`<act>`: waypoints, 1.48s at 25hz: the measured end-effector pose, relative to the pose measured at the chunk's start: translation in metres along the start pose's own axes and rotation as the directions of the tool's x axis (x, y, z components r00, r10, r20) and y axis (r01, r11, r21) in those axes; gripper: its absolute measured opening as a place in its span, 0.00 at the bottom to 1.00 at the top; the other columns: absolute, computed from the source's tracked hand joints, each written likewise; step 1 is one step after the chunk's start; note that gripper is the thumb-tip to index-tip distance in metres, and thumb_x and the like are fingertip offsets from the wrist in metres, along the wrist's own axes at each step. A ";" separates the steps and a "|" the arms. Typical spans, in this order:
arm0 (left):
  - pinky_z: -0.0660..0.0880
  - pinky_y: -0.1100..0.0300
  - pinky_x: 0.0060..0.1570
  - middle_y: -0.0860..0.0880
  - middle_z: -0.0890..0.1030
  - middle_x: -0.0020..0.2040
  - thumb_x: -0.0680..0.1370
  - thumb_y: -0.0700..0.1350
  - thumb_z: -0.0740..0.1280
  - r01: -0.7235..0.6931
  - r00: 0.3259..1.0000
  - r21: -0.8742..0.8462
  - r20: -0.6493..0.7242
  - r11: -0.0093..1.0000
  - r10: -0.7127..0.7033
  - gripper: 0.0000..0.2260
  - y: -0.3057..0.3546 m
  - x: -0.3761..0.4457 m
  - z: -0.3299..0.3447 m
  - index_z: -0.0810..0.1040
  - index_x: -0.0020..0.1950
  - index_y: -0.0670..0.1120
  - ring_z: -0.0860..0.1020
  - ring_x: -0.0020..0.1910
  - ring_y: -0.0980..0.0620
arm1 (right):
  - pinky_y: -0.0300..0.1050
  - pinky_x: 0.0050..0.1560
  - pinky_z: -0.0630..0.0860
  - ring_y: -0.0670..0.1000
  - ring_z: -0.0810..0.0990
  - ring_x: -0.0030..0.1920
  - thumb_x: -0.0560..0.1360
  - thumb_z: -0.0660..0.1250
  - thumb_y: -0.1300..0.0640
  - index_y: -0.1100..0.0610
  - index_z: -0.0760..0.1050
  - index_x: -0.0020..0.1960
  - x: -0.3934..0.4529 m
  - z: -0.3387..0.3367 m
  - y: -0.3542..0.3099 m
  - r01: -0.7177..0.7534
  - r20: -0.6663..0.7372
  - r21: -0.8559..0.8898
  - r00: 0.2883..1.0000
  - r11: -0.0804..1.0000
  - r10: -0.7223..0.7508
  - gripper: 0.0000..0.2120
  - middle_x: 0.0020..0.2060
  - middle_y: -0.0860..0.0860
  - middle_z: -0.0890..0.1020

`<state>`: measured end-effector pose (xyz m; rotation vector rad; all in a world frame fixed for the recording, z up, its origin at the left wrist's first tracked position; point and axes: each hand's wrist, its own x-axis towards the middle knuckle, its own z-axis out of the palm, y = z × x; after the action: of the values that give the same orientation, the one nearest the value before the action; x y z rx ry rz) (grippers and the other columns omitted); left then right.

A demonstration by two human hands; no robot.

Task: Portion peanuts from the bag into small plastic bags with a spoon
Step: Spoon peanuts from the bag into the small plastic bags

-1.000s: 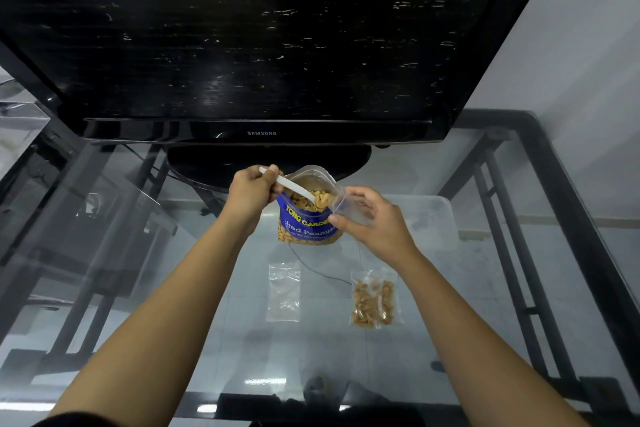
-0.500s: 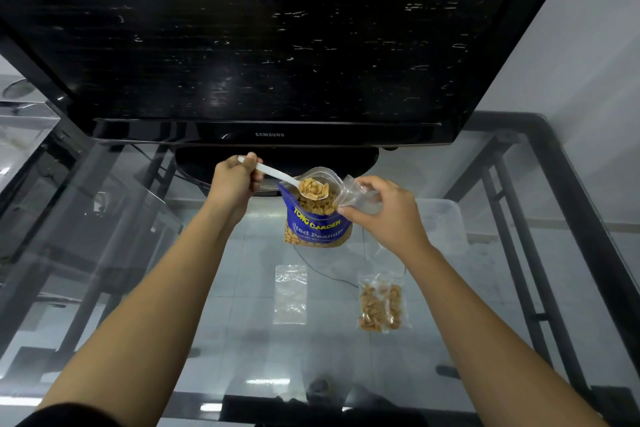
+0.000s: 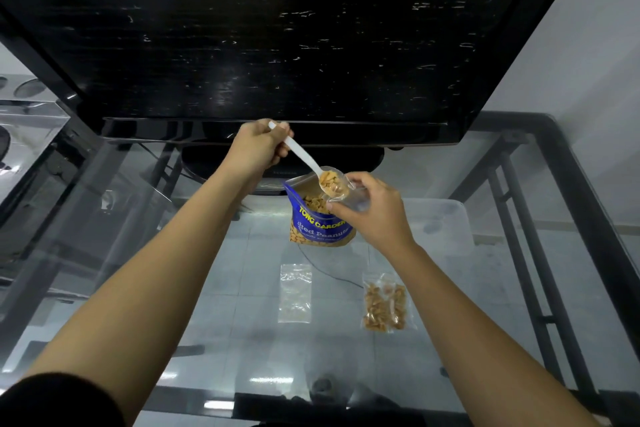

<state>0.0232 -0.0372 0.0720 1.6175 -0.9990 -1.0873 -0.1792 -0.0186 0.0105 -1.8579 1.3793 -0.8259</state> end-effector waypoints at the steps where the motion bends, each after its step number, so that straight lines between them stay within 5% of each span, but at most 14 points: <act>1: 0.68 0.66 0.32 0.50 0.75 0.33 0.80 0.45 0.60 -0.052 0.998 0.084 0.029 0.995 0.050 0.10 0.009 -0.001 0.004 0.77 0.40 0.46 0.72 0.30 0.59 | 0.39 0.46 0.75 0.45 0.78 0.49 0.64 0.76 0.47 0.51 0.76 0.55 -0.001 0.002 -0.002 -0.013 -0.025 0.043 1.000 0.999 0.014 0.22 0.48 0.47 0.82; 5: 0.73 0.68 0.33 0.47 0.81 0.36 0.79 0.47 0.63 -0.319 0.947 0.414 0.165 0.853 0.274 0.10 0.049 -0.020 0.019 0.79 0.42 0.46 0.76 0.29 0.60 | 0.36 0.47 0.76 0.43 0.81 0.46 0.64 0.77 0.51 0.49 0.75 0.53 -0.006 0.010 -0.010 -0.021 -0.141 0.276 0.988 0.961 0.062 0.20 0.44 0.45 0.83; 8: 0.78 0.54 0.42 0.42 0.83 0.37 0.78 0.48 0.63 -0.443 0.883 0.572 0.146 0.690 0.446 0.11 0.072 -0.036 0.017 0.80 0.43 0.44 0.80 0.34 0.48 | 0.36 0.48 0.77 0.43 0.81 0.46 0.64 0.77 0.51 0.48 0.74 0.54 -0.008 0.013 -0.015 -0.003 -0.206 0.358 0.975 0.934 0.082 0.21 0.46 0.45 0.83; 14: 0.76 0.45 0.44 0.41 0.83 0.37 0.78 0.48 0.62 -0.473 0.851 0.528 0.068 0.705 0.520 0.10 0.079 -0.044 0.007 0.79 0.42 0.46 0.80 0.38 0.43 | 0.38 0.47 0.79 0.42 0.80 0.47 0.64 0.76 0.48 0.51 0.73 0.57 -0.005 0.014 -0.016 -0.001 -0.189 0.325 0.980 0.946 0.066 0.24 0.47 0.45 0.82; 17: 0.77 0.48 0.43 0.44 0.81 0.34 0.77 0.49 0.61 -0.444 0.819 0.459 -0.140 0.769 0.556 0.09 0.072 -0.036 -0.004 0.77 0.39 0.49 0.80 0.37 0.42 | 0.35 0.45 0.77 0.42 0.80 0.46 0.64 0.77 0.50 0.49 0.73 0.56 -0.008 0.012 -0.013 -0.023 -0.180 0.349 0.979 0.937 0.091 0.23 0.45 0.44 0.82; 20: 0.75 0.51 0.39 0.45 0.79 0.32 0.77 0.47 0.62 -0.353 0.852 0.396 -0.237 0.848 0.466 0.10 0.040 -0.021 -0.006 0.76 0.36 0.52 0.78 0.34 0.43 | 0.30 0.44 0.75 0.40 0.79 0.46 0.65 0.76 0.51 0.46 0.71 0.55 -0.015 0.007 -0.005 -0.069 -0.168 0.413 0.974 0.908 0.150 0.21 0.44 0.42 0.80; 24: 0.73 0.61 0.37 0.46 0.81 0.38 0.79 0.45 0.63 -0.446 0.893 0.563 0.224 0.696 0.392 0.09 -0.017 -0.022 0.017 0.81 0.48 0.43 0.78 0.36 0.52 | 0.28 0.42 0.75 0.43 0.79 0.48 0.67 0.75 0.52 0.45 0.70 0.55 -0.020 0.004 0.007 -0.116 -0.141 0.478 0.968 0.871 0.206 0.20 0.46 0.42 0.79; 26: 0.78 0.55 0.43 0.44 0.83 0.41 0.79 0.45 0.63 -0.470 0.883 0.589 0.317 0.657 0.346 0.10 -0.033 -0.023 0.025 0.81 0.50 0.42 0.81 0.41 0.50 | 0.28 0.42 0.74 0.44 0.80 0.49 0.67 0.75 0.51 0.42 0.70 0.53 -0.021 0.006 0.012 -0.143 -0.106 0.473 0.970 0.869 0.218 0.19 0.46 0.44 0.81; 31: 0.80 0.55 0.47 0.43 0.83 0.36 0.79 0.44 0.63 -0.114 0.986 0.374 -0.074 0.920 0.152 0.09 -0.048 -0.018 0.029 0.80 0.47 0.42 0.83 0.39 0.49 | 0.27 0.41 0.74 0.45 0.80 0.51 0.67 0.74 0.48 0.44 0.71 0.56 -0.023 0.006 0.018 -0.203 -0.027 0.463 0.970 0.863 0.242 0.20 0.48 0.45 0.82; 37: 0.75 0.63 0.39 0.47 0.79 0.32 0.79 0.44 0.62 0.103 0.994 0.057 -0.032 0.993 -0.102 0.09 -0.056 -0.018 0.022 0.79 0.41 0.46 0.77 0.32 0.56 | 0.37 0.46 0.78 0.48 0.79 0.54 0.67 0.73 0.46 0.43 0.70 0.56 -0.023 0.002 0.020 -0.244 0.024 0.474 0.964 0.846 0.265 0.20 0.51 0.48 0.82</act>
<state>0.0042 -0.0120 0.0174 1.7435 -0.9458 -1.1090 -0.1938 0.0001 -0.0094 -1.2567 1.2722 -0.9651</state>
